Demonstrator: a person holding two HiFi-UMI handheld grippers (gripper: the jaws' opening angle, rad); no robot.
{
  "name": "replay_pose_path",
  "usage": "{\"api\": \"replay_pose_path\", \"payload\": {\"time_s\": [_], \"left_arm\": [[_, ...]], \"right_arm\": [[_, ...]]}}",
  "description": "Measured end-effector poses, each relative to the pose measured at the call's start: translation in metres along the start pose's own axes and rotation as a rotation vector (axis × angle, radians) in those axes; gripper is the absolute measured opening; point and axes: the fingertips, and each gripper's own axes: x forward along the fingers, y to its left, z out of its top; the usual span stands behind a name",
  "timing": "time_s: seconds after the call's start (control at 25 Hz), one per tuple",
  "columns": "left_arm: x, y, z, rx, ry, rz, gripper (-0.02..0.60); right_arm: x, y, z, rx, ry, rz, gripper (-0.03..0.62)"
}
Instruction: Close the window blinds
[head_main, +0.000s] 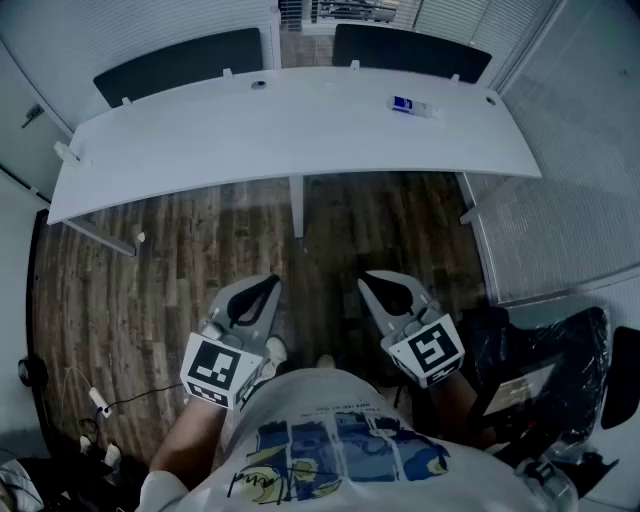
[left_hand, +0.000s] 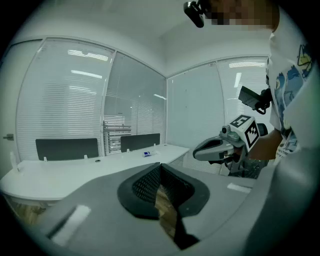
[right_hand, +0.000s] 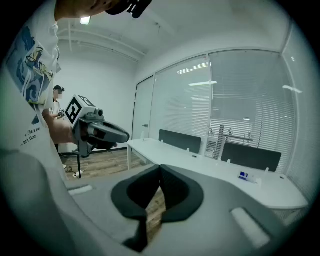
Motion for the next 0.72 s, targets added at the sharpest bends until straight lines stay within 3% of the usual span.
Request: {"api": "replay_pose_path", "payload": {"time_s": [0.24,0.72], "left_arm": [[-0.002,-0.007,-0.007,-0.017,0.027,-0.023,0.006],[0.009,-0.042,-0.013,-0.013,0.048,0.007,0.006]], "right_arm": [[-0.01,0.005,-0.003,0.018,0.004,-0.022,0.003],[-0.051,-0.013,-0.029,0.056,-0.025,-0.023,0.009]]}}
